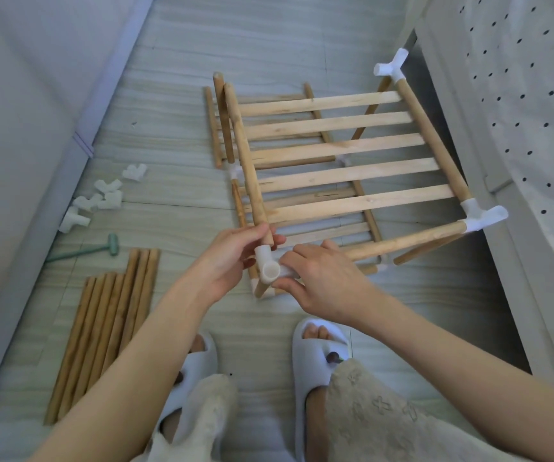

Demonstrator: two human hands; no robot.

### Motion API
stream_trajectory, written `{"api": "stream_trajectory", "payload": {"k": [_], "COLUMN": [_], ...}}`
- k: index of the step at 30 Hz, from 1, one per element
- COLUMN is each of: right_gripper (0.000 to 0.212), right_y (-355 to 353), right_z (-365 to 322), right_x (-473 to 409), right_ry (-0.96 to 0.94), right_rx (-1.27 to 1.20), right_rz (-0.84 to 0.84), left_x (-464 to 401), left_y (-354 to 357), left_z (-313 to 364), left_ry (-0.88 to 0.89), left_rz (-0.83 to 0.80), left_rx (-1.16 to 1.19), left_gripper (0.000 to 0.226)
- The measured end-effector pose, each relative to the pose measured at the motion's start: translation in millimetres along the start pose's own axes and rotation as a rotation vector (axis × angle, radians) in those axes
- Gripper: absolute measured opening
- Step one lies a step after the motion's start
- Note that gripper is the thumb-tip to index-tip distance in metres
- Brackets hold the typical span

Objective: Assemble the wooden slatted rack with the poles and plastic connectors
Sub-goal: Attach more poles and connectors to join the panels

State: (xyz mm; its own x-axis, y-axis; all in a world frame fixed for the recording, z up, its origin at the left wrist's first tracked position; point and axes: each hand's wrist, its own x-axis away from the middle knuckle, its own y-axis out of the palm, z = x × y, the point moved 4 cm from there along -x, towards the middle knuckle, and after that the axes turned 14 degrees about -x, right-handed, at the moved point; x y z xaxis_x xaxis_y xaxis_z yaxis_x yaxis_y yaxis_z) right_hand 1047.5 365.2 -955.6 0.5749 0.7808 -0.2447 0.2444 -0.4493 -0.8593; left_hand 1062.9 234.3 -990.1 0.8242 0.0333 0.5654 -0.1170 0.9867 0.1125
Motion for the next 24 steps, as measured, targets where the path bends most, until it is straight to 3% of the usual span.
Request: {"api": "stream_trajectory", "payload": {"k": [5,10,16,20,24], "right_gripper": [0.037,0.041,0.047,0.045,0.052], "right_y": [-2,-3,-5,-11,-25], "right_z": [0,3,11,22,38], "right_x": [-1,0,5,9,22], "right_ry": [0.013,-0.02,-0.04,-0.039,-0.017], "right_rx": [-0.002,0.027,0.012,0.0,0.043], "right_rz": [0.002,-0.014,-0.078,-0.014,-0.059], "left_x": [-1,-5,-10,-4,0], "left_y": [-1,-7,-2,4,18], "left_z": [-6,-22,-30,-31,-35], "left_ry": [0.02,0.156,0.161,0.168,0.152], "left_rz": [-0.146,-0.367,-0.419,-0.387,-0.367], "left_rx": [0.215,0.278,0.362,0.331,0.254], "left_gripper": [0.016,0.056,0.072,0.084,0.076]}}
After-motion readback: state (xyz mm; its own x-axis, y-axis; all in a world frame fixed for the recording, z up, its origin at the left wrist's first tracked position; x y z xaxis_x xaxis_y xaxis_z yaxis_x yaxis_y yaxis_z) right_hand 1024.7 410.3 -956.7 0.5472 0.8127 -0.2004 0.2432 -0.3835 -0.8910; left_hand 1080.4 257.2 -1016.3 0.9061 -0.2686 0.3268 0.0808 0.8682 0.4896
